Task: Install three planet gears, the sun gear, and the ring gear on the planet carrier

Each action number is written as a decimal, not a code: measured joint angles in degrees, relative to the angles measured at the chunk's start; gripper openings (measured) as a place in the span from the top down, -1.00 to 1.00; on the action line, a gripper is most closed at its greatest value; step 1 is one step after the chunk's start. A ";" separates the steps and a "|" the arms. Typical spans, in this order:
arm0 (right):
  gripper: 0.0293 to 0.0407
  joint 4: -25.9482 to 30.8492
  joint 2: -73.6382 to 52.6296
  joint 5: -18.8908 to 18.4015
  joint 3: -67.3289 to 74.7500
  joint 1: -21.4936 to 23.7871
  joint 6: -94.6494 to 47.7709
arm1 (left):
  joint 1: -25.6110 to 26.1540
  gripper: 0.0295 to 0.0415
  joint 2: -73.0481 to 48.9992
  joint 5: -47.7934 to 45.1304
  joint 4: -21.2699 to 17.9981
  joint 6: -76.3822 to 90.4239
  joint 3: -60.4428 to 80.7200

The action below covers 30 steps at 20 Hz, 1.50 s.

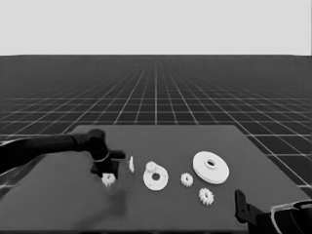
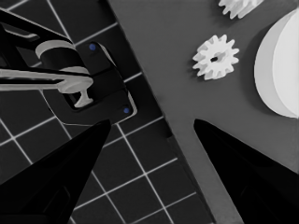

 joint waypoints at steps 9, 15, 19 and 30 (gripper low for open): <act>-0.61 0.00 0.00 0.00 0.00 0.00 0.00 | -1.92 0.72 23.22 3.15 -1.52 -13.59 -9.75; -0.61 0.00 0.00 0.00 0.00 0.00 0.00 | -1.95 0.72 29.91 3.05 -1.66 -13.15 -16.49; -0.61 0.00 0.00 0.00 0.00 0.00 0.00 | 5.99 0.72 30.88 1.83 6.14 -10.13 -20.81; -0.61 0.00 0.00 0.00 0.00 0.00 0.00 | 7.77 -0.47 31.24 1.17 7.97 -9.08 -22.41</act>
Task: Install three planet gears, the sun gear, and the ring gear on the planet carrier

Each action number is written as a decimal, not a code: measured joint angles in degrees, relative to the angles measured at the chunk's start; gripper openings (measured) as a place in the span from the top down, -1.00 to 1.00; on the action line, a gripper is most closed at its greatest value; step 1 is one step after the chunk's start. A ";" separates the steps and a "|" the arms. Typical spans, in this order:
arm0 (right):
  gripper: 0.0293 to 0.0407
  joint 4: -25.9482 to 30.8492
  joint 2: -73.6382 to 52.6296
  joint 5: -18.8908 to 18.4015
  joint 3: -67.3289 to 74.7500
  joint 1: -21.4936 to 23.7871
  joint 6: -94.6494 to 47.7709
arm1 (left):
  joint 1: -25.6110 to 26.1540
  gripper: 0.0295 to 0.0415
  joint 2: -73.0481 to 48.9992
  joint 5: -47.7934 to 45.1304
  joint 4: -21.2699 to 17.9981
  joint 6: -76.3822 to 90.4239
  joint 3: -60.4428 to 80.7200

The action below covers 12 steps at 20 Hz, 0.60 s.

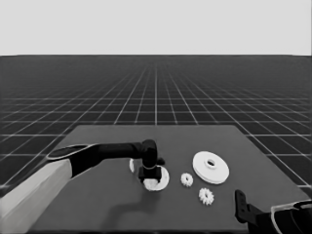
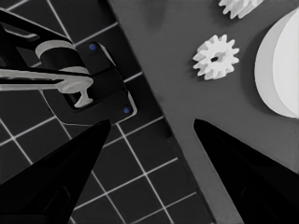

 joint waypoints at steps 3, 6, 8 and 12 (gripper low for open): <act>-0.61 0.00 0.00 0.00 0.00 0.00 0.00 | 0.00 -0.49 0.00 0.00 0.00 0.00 0.00; -0.61 0.00 0.00 0.00 0.00 0.00 0.00 | 0.00 -0.49 0.00 0.00 0.01 0.00 0.00; -0.61 0.00 0.00 0.00 0.00 0.00 0.00 | -6.05 -0.49 -0.94 1.67 -5.99 -3.11 4.44; -0.61 0.00 0.00 0.00 0.00 0.00 0.00 | -9.34 -0.49 -1.08 1.87 -9.18 -3.97 5.51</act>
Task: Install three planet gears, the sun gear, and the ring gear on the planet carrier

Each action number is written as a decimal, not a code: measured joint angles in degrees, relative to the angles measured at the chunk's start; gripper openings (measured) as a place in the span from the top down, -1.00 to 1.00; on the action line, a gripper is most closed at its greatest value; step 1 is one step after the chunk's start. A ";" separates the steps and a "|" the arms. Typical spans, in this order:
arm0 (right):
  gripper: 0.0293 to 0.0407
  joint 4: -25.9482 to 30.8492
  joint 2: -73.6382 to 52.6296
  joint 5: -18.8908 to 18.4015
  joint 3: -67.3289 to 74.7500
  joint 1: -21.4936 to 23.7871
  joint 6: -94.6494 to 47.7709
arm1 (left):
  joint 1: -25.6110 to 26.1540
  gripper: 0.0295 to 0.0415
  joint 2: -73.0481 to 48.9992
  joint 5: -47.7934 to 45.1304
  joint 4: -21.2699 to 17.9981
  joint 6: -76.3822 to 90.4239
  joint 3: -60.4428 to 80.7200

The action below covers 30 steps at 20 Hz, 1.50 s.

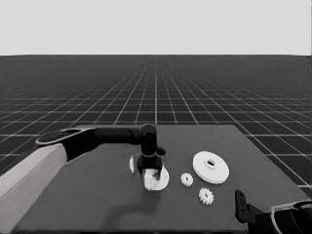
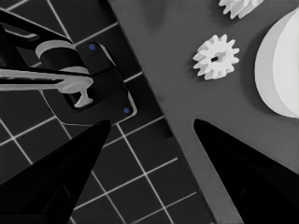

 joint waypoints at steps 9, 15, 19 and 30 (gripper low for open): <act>-0.61 0.00 0.00 0.00 0.00 0.00 0.00 | -19.01 -0.56 -61.91 -47.23 6.00 97.31 52.15; -0.79 9.25 12.38 -14.57 -6.19 11.11 27.40 | -20.57 -0.49 -67.59 -50.72 6.47 107.38 56.26; -0.63 24.79 29.12 -19.87 -27.08 17.91 57.95 | -20.63 -0.49 -67.79 -50.85 6.49 107.76 56.41; -0.61 14.11 33.71 -15.17 -38.83 4.70 57.05 | -20.64 -0.49 -67.82 -50.87 6.49 107.81 56.42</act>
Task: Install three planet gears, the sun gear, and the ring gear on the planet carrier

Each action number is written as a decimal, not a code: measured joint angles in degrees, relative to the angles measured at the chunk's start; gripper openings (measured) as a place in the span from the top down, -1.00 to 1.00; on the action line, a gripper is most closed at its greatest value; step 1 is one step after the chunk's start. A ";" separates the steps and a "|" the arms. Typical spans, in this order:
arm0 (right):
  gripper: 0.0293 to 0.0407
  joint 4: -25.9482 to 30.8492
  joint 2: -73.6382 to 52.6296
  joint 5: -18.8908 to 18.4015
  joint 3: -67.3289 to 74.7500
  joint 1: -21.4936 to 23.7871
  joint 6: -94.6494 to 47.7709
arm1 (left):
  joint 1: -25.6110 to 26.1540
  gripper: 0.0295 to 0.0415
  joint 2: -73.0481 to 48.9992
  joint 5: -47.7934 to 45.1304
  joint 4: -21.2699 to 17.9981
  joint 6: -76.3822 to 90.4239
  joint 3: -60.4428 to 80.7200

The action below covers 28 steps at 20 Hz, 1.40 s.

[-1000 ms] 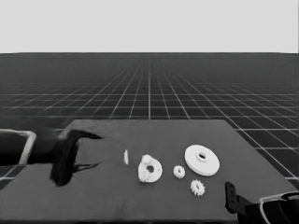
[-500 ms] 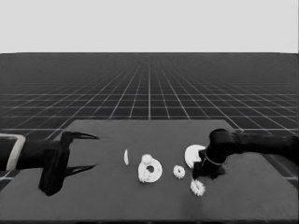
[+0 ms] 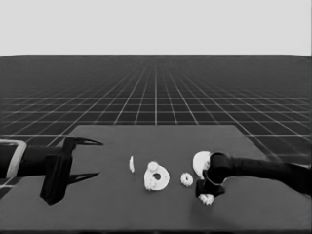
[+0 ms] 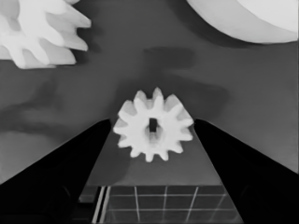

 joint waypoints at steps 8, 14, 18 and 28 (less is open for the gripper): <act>0.66 -0.44 0.18 0.29 -0.49 -0.41 -0.19 | 0.00 -0.49 0.00 0.00 0.00 0.00 0.00; 0.66 -0.44 0.18 0.29 -0.49 -0.41 -0.20 | 0.00 -0.49 0.00 0.00 0.00 0.00 0.00; 0.67 10.84 -2.51 -4.29 7.21 11.57 3.41 | 0.00 -0.49 0.00 0.00 0.00 0.00 0.00; 0.66 15.02 27.15 -5.72 -19.22 15.83 6.67 | 0.00 -0.49 0.00 0.00 0.00 0.00 0.00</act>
